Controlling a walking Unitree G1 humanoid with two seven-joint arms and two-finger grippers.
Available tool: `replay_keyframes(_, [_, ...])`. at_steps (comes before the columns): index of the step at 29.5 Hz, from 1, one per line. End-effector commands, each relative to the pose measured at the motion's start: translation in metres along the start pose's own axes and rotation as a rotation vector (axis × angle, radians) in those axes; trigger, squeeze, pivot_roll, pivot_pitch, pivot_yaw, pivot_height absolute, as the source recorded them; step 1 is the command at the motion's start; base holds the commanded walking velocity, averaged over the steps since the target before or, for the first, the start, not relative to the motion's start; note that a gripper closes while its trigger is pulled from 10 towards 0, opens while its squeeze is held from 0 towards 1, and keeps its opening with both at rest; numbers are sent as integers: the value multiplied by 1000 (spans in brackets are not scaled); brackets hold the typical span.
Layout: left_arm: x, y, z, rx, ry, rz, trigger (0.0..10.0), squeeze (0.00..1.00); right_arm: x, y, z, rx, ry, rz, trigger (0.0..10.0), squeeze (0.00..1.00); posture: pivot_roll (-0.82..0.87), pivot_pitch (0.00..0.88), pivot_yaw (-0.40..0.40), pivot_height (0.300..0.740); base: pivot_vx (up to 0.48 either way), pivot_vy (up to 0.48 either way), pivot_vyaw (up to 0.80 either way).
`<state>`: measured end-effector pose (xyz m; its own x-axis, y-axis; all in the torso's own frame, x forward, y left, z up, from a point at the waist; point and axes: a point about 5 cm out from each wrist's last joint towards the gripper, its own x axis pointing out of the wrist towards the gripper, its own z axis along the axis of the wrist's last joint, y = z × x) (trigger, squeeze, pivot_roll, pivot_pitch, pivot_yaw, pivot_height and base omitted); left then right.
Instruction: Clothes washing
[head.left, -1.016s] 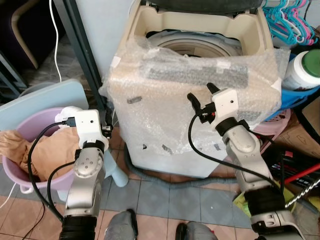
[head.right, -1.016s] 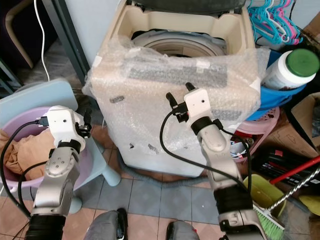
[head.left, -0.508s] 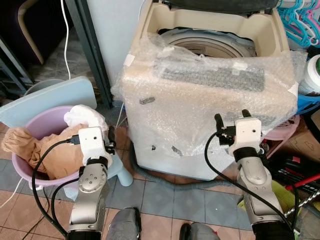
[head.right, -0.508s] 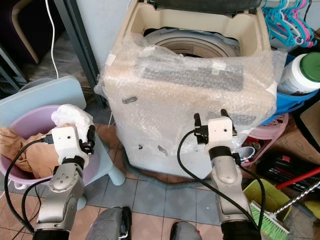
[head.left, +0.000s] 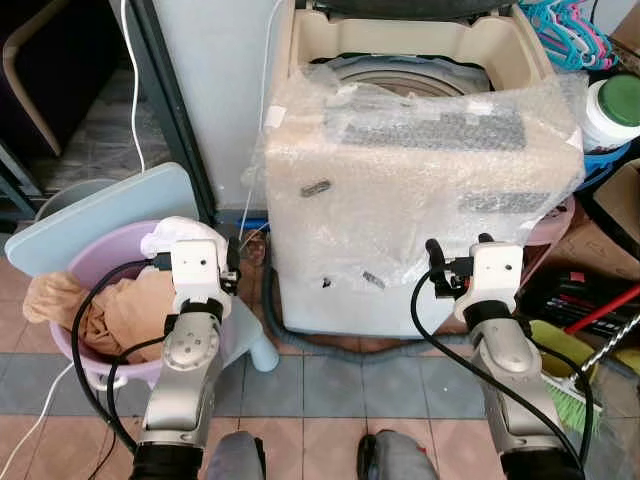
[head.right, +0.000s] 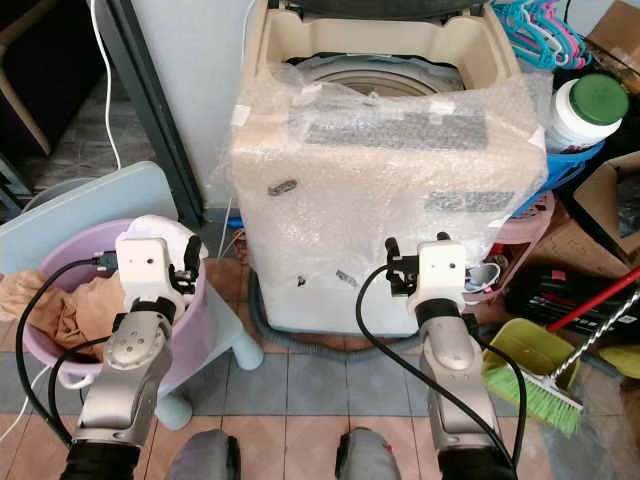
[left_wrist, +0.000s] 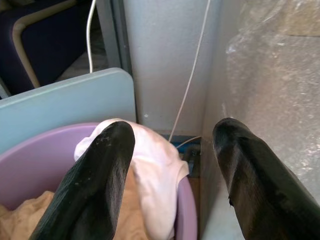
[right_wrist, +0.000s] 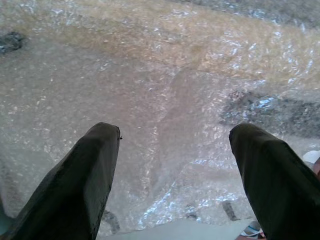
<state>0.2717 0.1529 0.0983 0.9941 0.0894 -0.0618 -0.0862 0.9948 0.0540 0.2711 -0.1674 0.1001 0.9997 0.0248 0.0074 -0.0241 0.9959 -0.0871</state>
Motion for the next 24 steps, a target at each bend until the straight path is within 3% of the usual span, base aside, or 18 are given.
replay_keyframes(1, [-3,5,-2,-4,8,3,10000,0,1,1,4,5,-9,-1,10000,0,52,144,-13,740,0,480,0])
replay_keyframes(5, [-16,-1,-7,-9,13,-34,10000,0,0,-6,-3,-25,5,-8,10000,0,52,138,-13,740,0,234,0])
replay_keyframes(16, [-17,6,-3,-43,-15,-34,10000,0,1,-2,0,7,7,-15,10000,0,50,152,-7,740,0,0,0])
replay_keyframes(24, [-43,11,-18,5,42,-39,10000,0,-13,2,-2,53,18,14,10000,0,59,204,-1,740,0,0,0])
